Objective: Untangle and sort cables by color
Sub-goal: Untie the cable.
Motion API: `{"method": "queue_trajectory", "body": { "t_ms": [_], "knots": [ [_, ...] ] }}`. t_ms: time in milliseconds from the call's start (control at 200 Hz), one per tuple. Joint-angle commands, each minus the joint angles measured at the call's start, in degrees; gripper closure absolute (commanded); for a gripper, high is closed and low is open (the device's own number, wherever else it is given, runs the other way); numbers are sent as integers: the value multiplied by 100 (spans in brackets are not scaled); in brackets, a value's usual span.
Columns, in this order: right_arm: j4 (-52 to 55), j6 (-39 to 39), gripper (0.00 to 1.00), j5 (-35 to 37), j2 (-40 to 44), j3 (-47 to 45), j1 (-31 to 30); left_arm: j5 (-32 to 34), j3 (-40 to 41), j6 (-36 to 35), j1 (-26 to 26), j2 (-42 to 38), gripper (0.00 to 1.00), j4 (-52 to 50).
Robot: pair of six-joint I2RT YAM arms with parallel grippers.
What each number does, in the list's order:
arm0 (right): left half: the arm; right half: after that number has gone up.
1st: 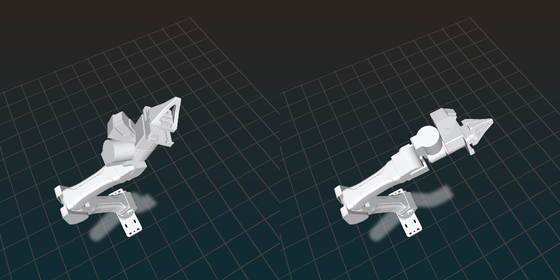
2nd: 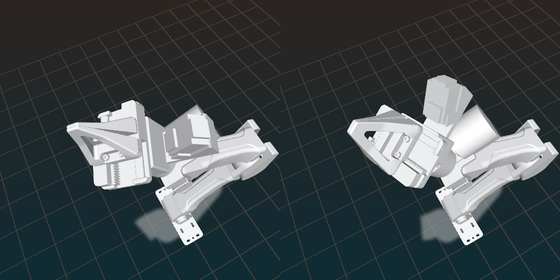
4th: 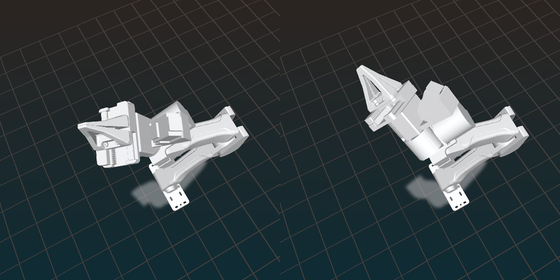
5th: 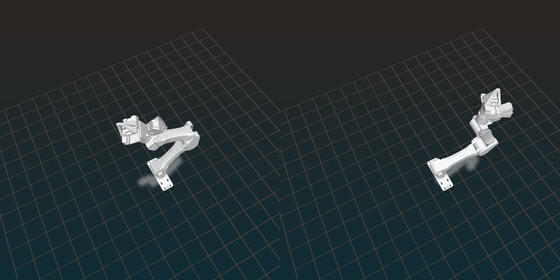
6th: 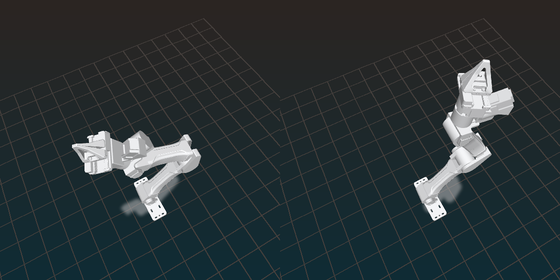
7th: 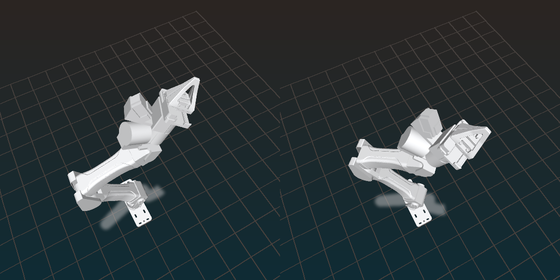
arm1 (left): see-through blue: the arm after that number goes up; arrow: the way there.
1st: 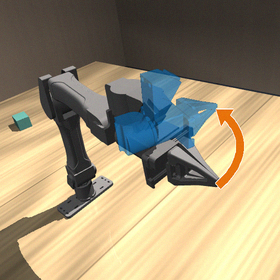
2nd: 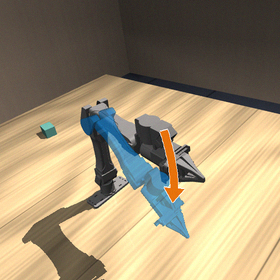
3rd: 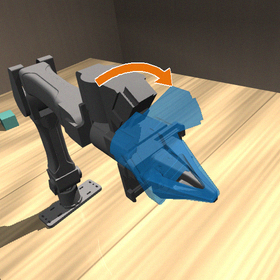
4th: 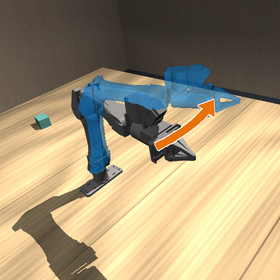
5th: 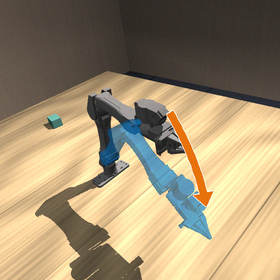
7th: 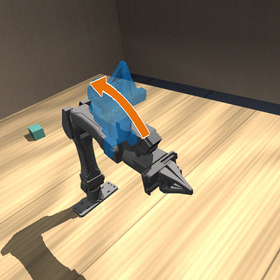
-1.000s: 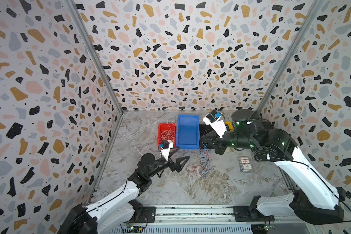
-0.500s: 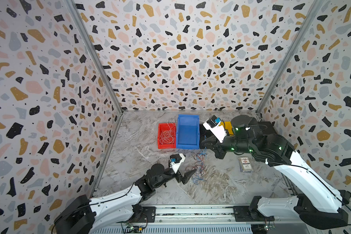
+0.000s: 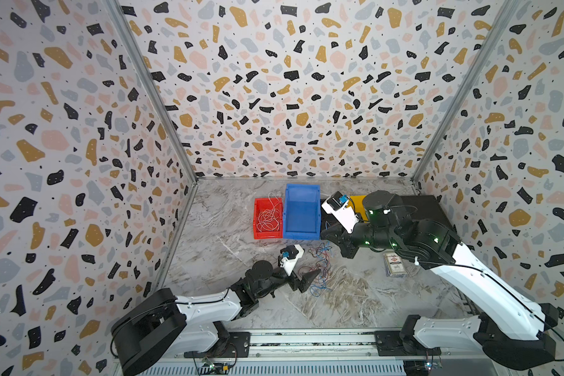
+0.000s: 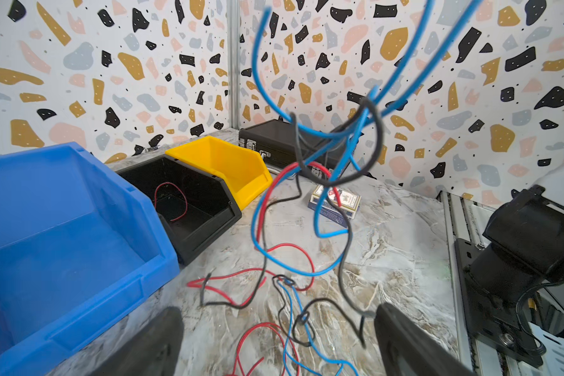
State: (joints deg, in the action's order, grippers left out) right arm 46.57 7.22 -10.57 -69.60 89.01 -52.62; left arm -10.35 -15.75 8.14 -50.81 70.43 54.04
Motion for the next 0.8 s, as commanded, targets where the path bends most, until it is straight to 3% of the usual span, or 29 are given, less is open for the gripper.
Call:
{"method": "queue_trajectory", "body": {
  "t_ms": [0, 155, 260, 355, 425, 476, 526, 691, 796],
  "knots": [
    [-191, -10, 99, 94, 218, -40, 3, -249, -66, 277, -30, 87, 7, 826],
    [-236, -28, 98, 121, 246, -135, 3, -222, -237, 254, -21, 130, 5, 564],
    [-296, -28, 98, 113, 310, -246, 4, -240, -283, 347, -29, 287, 11, 774],
    [-249, -49, 98, 141, 359, -267, 2, -361, -378, 234, -26, 381, 29, 576],
    [-236, -79, 98, 221, 407, -313, 4, -384, -326, 257, -20, 374, 59, 561],
    [-218, -125, 98, 307, 434, -343, 1, -327, -192, 275, -22, 353, 68, 722],
    [-209, -167, 98, 422, 469, -384, 0, -151, -52, 228, -25, 262, 83, 768],
    [-118, -339, 98, 800, 501, -383, 71, 791, 519, 399, -25, -509, 87, 319],
    [-105, -362, 98, 828, 492, -172, 243, 1777, 756, 695, -21, -1203, 88, -641]
  ]
}}
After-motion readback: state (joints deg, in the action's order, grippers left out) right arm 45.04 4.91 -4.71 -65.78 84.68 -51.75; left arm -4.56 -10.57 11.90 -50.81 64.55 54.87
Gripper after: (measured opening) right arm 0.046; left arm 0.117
